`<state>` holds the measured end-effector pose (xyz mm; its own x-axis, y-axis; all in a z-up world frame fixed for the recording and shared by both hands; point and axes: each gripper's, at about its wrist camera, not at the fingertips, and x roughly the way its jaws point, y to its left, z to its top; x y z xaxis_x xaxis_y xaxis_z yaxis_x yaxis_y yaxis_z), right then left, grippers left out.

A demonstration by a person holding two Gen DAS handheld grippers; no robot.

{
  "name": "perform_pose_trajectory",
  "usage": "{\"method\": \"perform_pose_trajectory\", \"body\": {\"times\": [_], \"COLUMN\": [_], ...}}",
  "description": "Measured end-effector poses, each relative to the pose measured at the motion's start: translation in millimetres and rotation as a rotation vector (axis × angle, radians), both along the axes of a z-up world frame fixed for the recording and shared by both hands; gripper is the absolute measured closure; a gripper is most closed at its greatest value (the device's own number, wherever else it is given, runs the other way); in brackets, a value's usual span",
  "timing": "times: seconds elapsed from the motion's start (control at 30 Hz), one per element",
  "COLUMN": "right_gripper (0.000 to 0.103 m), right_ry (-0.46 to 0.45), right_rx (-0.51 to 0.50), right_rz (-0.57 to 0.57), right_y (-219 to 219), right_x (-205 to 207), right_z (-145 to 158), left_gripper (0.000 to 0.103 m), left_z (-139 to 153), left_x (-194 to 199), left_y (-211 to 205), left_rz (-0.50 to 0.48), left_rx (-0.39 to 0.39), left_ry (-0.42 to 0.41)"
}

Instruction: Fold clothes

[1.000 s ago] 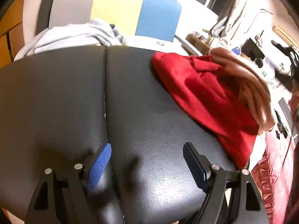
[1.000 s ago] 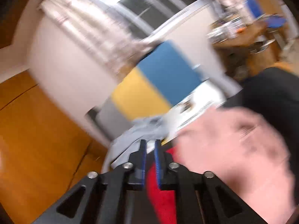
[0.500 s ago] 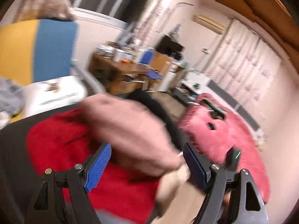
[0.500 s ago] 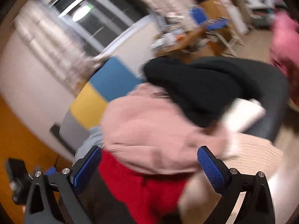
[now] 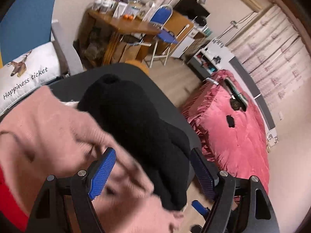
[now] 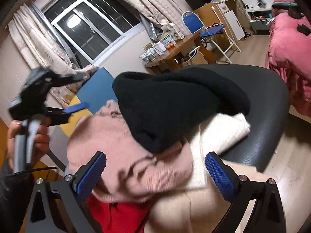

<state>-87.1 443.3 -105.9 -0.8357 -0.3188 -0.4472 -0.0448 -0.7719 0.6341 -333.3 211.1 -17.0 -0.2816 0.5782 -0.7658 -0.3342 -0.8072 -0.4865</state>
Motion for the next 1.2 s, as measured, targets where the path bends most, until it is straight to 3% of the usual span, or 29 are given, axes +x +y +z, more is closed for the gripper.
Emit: {"method": "perform_pose_trajectory", "body": {"times": [0.13,0.27,0.3,0.4,0.43,0.53,0.67,0.73,0.8,0.87,0.93,1.07,1.2], "right_gripper": [0.0,0.0,0.0,0.0,0.0,0.004,0.045,0.048,0.044,0.019,0.01,0.007,0.007], "right_ry": [0.045,-0.003,-0.021,-0.045,-0.032,-0.012,0.007,0.068,0.143,0.191,0.229,0.293,0.316], "right_rx": [-0.117,-0.237,-0.263,-0.377,-0.404,-0.424,-0.458,-0.467,-0.48,-0.471,-0.443,-0.425,-0.419], "right_rz": [0.025,0.028,0.017,-0.05,-0.062,-0.073,-0.111,-0.071,0.008,0.09,0.174,0.398,0.606], "right_y": [15,25,27,37,40,40,41,36,25,5,-22,-97,-186], "right_x": [-28,-58,-64,-79,-83,-97,-100,-94,-90,-85,-78,-65,-52], "right_z": [5,-14,-22,-45,-50,-61,-56,-39,-16,7,30,65,79], "left_gripper": [0.023,0.023,0.028,0.068,0.078,0.088,0.092,0.093,0.093,0.093,0.093,0.093,0.094], "left_z": [-21,-48,-56,-67,-66,-54,-9,14,32,55,75,94,75], "left_x": [-23,-36,-37,-33,-32,-26,1,18,38,69,97,152,215], "left_y": [29,53,58,65,65,53,21,0,-25,-61,-93,-176,-263], "left_rz": [-0.017,-0.043,-0.061,-0.114,-0.124,-0.117,-0.119,-0.124,-0.123,-0.126,-0.114,-0.026,0.127], "left_rx": [-0.063,-0.155,-0.17,-0.213,-0.201,-0.118,0.063,0.146,0.226,0.287,0.324,0.371,0.307], "left_ry": [-0.035,-0.087,-0.1,-0.032,-0.018,0.046,0.195,0.25,0.291,0.37,0.433,0.499,0.523]}}
